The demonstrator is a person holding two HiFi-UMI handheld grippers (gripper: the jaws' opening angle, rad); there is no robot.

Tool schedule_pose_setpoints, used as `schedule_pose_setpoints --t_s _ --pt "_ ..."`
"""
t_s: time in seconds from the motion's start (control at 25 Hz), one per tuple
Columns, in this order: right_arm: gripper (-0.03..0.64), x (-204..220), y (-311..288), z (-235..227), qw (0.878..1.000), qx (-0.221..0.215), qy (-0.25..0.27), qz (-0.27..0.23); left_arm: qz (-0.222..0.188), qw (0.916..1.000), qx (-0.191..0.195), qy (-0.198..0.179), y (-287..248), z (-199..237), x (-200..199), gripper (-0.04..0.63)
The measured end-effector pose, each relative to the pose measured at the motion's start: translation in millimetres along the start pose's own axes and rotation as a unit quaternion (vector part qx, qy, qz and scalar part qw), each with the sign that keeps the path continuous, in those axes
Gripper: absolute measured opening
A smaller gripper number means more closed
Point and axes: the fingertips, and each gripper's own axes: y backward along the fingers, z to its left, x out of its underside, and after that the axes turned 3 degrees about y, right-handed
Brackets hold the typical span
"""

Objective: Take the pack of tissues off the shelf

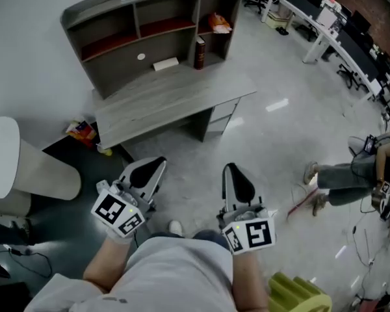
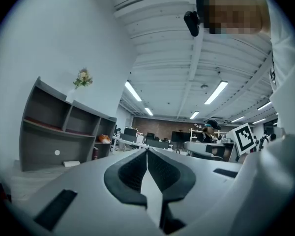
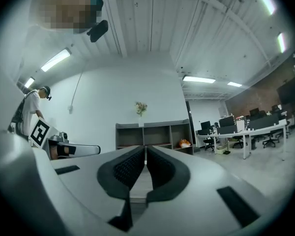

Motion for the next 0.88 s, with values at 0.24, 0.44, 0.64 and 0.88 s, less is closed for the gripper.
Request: schedule_pose_setpoints --t_s 0.24,0.44,0.64,0.88 --pt "0.025 17 -27 -4 1.0 0.01 -0.012 0.006 0.008 1.0 -0.003 0.0 -5 32 5 0.021" --pt "0.025 26 -66 -27 1.0 0.005 -0.017 0.0 0.008 0.9998 -0.019 -0.006 -24 60 6 0.021" --pt "0.025 34 -114 -62 1.0 -0.019 -0.023 -0.009 0.001 0.999 -0.044 -0.01 -63 93 5 0.021" --pt "0.025 52 -181 -123 0.999 -0.046 -0.03 0.0 0.004 0.9977 -0.067 -0.008 -141 131 12 0.021"
